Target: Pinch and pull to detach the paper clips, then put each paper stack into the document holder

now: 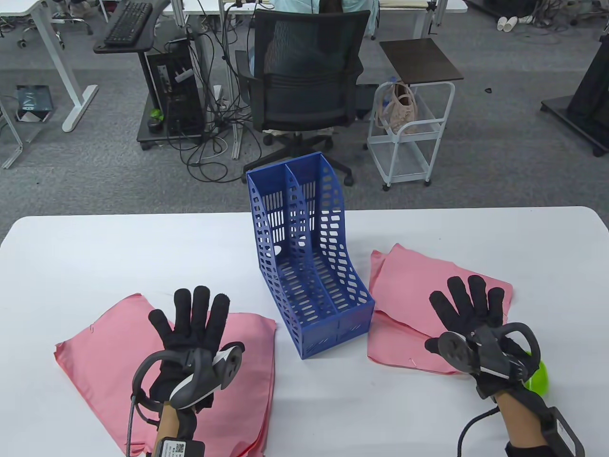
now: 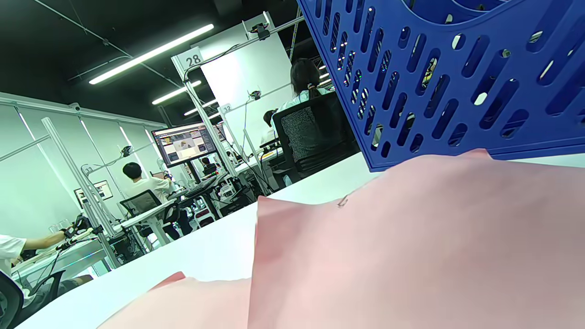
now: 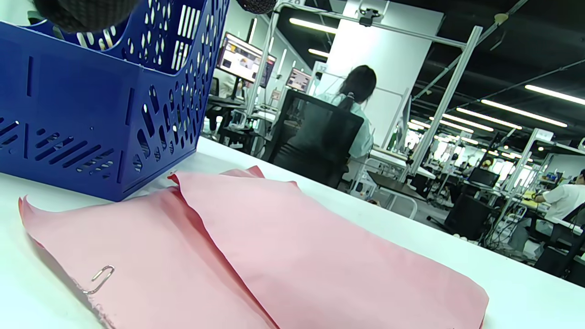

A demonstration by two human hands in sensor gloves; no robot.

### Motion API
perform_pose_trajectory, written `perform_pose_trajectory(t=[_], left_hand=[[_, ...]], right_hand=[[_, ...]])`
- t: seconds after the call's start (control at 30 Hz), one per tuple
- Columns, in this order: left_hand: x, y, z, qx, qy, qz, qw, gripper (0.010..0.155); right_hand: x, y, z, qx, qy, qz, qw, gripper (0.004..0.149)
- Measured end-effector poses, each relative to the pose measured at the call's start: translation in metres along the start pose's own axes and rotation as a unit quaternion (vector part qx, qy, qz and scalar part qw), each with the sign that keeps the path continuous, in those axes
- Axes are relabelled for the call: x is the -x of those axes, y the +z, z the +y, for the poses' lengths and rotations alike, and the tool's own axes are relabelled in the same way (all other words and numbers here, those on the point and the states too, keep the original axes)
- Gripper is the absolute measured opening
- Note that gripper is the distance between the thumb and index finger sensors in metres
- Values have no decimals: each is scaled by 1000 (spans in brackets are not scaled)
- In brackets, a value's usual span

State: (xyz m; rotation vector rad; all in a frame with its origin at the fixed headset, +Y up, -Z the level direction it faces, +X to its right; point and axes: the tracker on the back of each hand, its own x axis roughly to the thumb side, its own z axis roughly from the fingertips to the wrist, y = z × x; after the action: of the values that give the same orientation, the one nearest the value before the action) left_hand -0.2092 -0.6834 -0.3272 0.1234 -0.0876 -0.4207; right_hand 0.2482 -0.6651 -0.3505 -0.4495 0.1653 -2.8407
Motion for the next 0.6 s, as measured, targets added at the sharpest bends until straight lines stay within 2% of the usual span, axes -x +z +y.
perform_pose_trajectory(t=[0.43,0.53,0.6], left_hand=[[2,0,-2,19,1,7,1000,91],[9,-6,1,23,19,30,999,92],[16,-14,2,46,38,58,997,94]], right_hand=[[1,-1,1,-12,-10,0,1000,88],[1,0,-2,-8,-11,0,1000,87],[1,1,-4,0,-12,2,1000,87]])
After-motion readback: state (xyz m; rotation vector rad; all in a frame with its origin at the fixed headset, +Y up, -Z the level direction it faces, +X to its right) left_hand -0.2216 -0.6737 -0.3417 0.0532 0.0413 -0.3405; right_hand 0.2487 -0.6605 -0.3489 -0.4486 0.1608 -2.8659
